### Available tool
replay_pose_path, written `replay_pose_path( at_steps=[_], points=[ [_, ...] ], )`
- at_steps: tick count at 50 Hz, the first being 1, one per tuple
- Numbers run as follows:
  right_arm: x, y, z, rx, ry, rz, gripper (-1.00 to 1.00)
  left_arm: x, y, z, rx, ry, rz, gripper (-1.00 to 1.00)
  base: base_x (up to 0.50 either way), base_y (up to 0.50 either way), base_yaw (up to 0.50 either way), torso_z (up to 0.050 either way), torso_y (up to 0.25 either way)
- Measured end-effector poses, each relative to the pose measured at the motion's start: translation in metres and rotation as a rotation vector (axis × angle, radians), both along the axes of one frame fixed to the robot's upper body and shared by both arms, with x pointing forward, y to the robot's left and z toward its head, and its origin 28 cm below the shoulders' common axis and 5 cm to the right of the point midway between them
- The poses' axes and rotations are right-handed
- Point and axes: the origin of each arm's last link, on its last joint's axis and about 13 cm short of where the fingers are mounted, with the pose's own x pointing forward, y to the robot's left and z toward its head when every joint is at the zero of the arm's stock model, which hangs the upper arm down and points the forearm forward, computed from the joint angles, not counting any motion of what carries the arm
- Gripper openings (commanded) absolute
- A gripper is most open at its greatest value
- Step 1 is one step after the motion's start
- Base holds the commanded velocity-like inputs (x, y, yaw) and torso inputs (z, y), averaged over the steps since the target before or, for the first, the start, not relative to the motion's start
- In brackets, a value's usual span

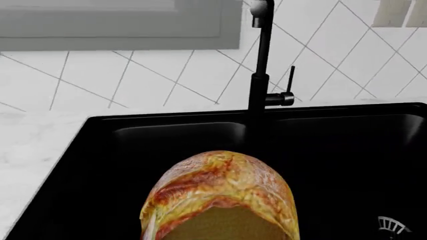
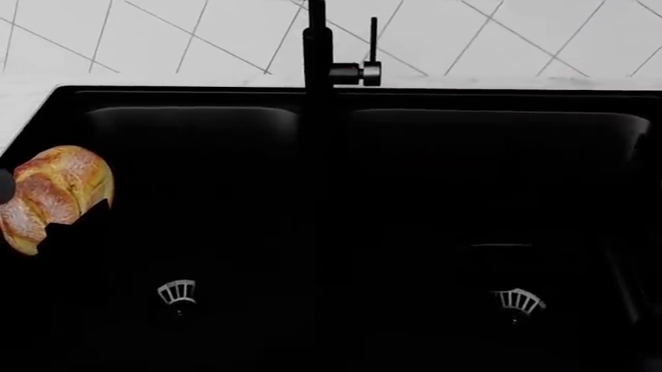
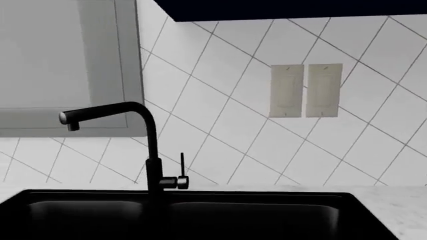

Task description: Place the pastries on the plates.

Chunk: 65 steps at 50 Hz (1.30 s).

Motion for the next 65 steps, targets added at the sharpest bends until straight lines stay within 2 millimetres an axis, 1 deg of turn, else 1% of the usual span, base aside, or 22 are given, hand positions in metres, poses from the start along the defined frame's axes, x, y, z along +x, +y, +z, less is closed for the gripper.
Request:
replay_pose_path(
  at_steps=[37,65],
  points=[
    [0.0007,0.0049,-0.0033,0.013,-0.004,0.007,1.00,0.0000,0.0042,0.0043,0.033,0.010,0.003,-1.00,0.00,0.50,0.00,0.000,0.000],
    [0.0004,0.0058,-0.0051,0.020,0.000,0.011,1.00,0.0006,0.0036,0.0074,0.039,0.009,-0.001,-1.00,0.00,0.50,0.00,0.000,0.000]
  ],
)
